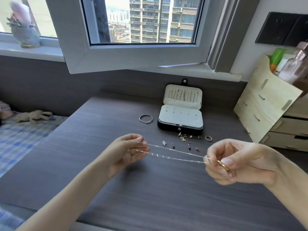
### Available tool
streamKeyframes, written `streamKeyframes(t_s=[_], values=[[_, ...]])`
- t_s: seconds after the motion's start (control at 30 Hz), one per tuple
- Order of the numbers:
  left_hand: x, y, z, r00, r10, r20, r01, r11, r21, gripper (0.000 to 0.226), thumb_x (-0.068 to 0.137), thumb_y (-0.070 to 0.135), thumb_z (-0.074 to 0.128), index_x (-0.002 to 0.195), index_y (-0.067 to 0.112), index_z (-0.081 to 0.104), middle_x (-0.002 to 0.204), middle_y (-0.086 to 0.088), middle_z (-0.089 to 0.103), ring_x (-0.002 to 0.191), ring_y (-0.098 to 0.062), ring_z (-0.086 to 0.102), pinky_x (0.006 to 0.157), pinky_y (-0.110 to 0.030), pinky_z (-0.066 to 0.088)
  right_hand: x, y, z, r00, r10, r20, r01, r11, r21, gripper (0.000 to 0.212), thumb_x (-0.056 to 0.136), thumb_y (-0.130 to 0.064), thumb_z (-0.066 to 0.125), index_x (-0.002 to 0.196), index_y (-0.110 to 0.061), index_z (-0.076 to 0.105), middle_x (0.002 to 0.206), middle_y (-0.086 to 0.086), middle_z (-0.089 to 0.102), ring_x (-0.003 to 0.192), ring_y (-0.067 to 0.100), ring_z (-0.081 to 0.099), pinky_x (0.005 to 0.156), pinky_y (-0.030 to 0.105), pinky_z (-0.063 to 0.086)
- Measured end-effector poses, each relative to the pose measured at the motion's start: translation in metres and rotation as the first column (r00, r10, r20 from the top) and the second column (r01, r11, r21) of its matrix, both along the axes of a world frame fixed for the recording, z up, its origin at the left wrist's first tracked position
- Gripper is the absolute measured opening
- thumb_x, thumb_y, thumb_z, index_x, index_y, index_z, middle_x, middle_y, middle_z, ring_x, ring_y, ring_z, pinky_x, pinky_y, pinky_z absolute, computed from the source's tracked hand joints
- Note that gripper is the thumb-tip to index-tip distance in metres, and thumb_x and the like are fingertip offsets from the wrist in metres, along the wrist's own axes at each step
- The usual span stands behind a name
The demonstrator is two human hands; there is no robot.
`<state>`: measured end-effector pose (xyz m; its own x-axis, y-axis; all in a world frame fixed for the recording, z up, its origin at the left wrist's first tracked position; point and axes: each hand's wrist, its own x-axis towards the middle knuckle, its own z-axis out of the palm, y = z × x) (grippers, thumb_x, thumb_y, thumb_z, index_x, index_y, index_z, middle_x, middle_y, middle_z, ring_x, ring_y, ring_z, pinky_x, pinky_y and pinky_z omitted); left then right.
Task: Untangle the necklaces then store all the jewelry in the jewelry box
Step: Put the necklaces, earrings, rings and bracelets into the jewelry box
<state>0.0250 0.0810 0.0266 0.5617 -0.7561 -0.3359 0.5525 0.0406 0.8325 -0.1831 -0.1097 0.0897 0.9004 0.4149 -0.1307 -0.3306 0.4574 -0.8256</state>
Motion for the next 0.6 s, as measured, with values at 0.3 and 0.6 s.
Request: streamKeyframes(t_s=[0.3,0.6], values=[[0.001,-0.015,0.043,0.977,-0.088,0.195,0.093,0.995,-0.017,0.01,0.081,0.009,0.059,0.075,0.01,0.052,0.05,0.006,0.026,0.037,-0.006,0.022,0.04,-0.016,0.022,-0.013,-0.004,-0.047,0.943,-0.284,-0.177,0.172,0.864,-0.473,0.011,0.072,-0.006,0.069,0.083,-0.009,0.067,0.078,0.011,0.06,0.065,0.016,0.054,0.056,0.025,0.046],[-0.045,-0.047,0.131,0.378,-0.293,0.878,0.356,0.922,0.154,0.005,0.084,0.006,0.067,0.087,0.009,0.064,0.049,0.013,0.032,0.047,-0.008,0.029,0.047,-0.017,0.028,-0.005,0.019,-0.039,0.963,-0.26,0.066,0.195,0.51,-0.838,0.019,0.08,-0.01,0.059,0.088,-0.022,0.071,0.078,-0.009,0.063,0.07,0.01,0.056,0.058,0.023,0.043]])
